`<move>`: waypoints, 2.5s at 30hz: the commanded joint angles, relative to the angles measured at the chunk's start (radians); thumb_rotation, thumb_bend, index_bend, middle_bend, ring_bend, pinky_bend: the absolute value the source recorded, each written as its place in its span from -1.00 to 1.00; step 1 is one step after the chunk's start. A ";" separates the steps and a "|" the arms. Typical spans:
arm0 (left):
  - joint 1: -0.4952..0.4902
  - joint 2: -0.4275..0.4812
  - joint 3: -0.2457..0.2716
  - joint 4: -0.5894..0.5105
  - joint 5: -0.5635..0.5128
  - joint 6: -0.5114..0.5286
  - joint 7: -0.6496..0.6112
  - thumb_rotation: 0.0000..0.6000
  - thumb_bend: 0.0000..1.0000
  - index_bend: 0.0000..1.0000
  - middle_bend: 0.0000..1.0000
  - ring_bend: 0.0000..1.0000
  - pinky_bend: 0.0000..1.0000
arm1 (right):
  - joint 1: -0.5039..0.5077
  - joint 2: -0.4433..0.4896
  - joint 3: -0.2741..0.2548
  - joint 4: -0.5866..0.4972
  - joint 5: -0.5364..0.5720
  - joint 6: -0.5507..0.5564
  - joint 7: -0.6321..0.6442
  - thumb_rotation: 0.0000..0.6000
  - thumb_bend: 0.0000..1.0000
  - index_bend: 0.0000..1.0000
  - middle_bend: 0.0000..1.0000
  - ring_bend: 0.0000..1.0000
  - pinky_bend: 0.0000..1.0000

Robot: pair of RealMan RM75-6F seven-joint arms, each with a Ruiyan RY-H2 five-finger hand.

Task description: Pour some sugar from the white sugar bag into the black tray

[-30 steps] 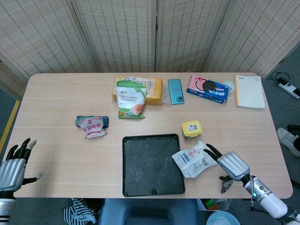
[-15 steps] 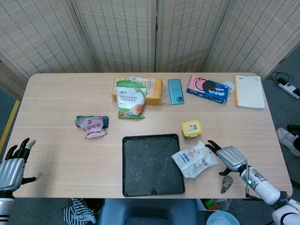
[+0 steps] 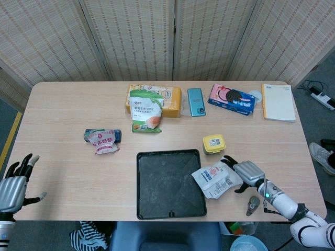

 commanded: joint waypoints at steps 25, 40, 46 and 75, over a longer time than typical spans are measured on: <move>-0.002 0.011 0.004 -0.004 0.014 -0.004 -0.022 1.00 -0.66 -1.00 -1.00 -0.52 -0.76 | 0.044 -0.134 0.021 0.135 0.028 -0.067 0.064 1.00 -0.68 -1.00 -1.00 0.62 1.00; 0.000 0.015 0.006 -0.005 0.017 0.000 -0.014 1.00 -0.66 -1.00 -1.00 -0.51 -0.76 | 0.018 -0.219 0.038 0.208 0.069 -0.010 -0.030 1.00 -0.68 -1.00 -0.77 0.70 1.00; 0.003 0.018 0.007 -0.006 0.017 0.005 -0.016 1.00 -0.66 -1.00 -1.00 -0.51 -0.76 | 0.011 -0.234 0.047 0.215 0.079 0.011 -0.046 1.00 -0.68 -0.76 -0.55 0.77 1.00; 0.007 0.015 0.007 -0.008 0.019 0.012 0.000 1.00 -0.66 -1.00 -1.00 -0.50 -0.76 | -0.076 -0.263 0.072 0.228 0.027 0.246 -0.087 1.00 -0.24 0.69 0.54 1.00 1.00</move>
